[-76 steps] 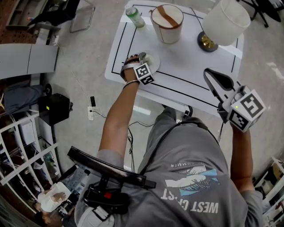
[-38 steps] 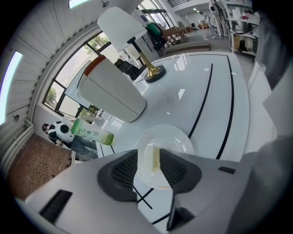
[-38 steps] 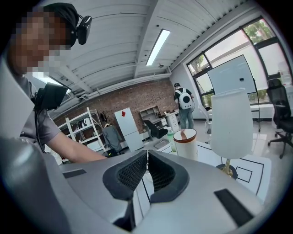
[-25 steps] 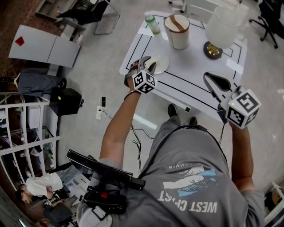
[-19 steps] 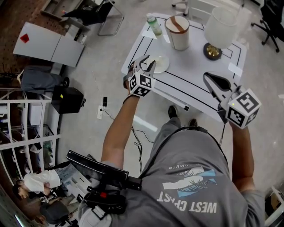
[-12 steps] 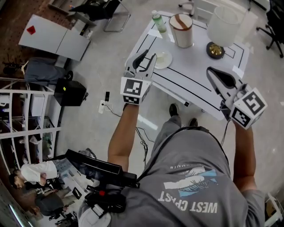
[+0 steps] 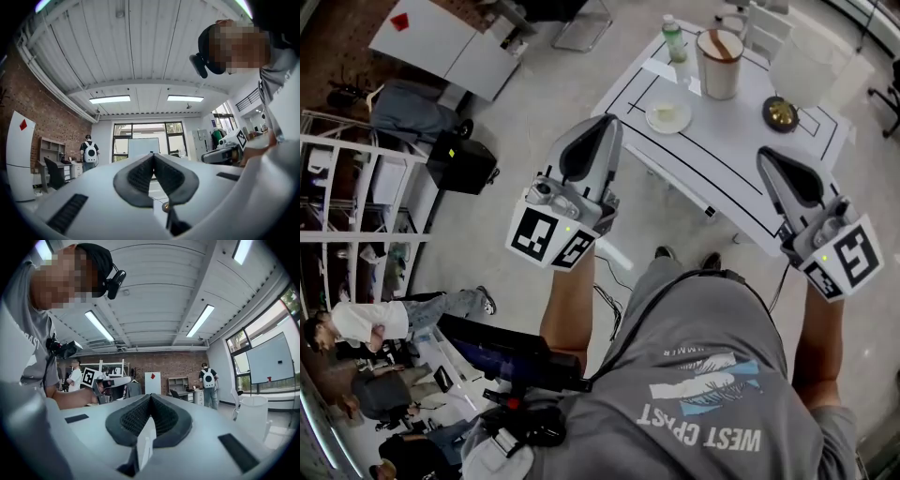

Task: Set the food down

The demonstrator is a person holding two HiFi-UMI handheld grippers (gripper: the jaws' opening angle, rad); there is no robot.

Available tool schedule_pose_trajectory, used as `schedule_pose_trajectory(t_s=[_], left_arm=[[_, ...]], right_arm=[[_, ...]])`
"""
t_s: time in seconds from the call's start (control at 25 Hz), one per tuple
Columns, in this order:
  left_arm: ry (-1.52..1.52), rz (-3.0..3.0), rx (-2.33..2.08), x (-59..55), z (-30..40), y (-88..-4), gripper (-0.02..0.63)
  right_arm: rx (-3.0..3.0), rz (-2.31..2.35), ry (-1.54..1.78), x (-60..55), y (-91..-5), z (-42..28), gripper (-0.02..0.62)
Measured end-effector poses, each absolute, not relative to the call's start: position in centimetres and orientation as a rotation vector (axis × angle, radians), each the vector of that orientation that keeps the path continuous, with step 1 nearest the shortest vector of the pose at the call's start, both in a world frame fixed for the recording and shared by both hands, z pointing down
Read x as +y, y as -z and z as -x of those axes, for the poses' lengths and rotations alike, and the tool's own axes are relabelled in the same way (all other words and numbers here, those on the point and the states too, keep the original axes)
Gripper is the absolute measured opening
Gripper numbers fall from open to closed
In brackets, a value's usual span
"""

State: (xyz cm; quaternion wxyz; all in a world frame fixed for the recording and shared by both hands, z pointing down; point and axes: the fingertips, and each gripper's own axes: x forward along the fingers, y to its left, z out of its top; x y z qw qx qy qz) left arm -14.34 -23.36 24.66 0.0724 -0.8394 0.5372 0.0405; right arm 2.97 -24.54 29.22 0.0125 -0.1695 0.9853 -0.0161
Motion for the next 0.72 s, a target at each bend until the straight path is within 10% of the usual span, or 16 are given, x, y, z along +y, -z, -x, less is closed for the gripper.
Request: schedule_pose_trajectory(t_s=[0.72], left_arm=[[-0.138,2.581,1.575,-7.5,23.8,-24.7,0.008]], right_arm=[[3.067,0.629,0.071,-10.0,-27.7,5.7,0.006]])
